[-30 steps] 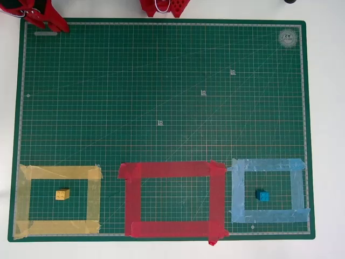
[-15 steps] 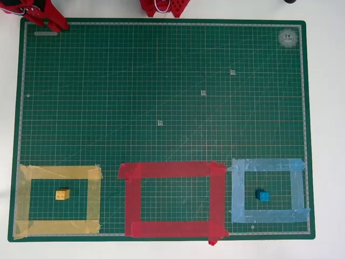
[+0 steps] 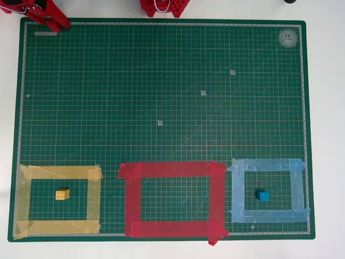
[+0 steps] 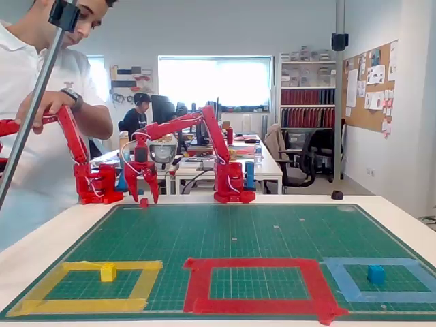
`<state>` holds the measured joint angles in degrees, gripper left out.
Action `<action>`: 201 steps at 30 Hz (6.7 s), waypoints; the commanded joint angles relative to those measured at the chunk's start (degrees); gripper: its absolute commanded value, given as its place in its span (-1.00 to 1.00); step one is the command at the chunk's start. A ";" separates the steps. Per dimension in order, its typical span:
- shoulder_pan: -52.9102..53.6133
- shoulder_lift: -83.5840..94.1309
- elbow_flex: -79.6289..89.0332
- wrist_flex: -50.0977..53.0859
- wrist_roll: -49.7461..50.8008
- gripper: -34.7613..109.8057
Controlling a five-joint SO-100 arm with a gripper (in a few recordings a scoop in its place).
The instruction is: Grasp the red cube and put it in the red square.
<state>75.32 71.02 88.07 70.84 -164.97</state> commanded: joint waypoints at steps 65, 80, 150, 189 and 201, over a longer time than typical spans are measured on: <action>1.32 1.76 -0.44 -0.09 -1.85 -0.52; -16.35 1.67 -13.54 8.70 16.17 -0.52; -78.13 -47.02 -84.73 12.39 143.26 -0.53; -74.97 -49.75 -83.85 4.92 143.00 -0.36; -74.88 -49.75 -83.85 5.10 143.00 -0.35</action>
<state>-0.70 19.34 6.06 75.32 -21.62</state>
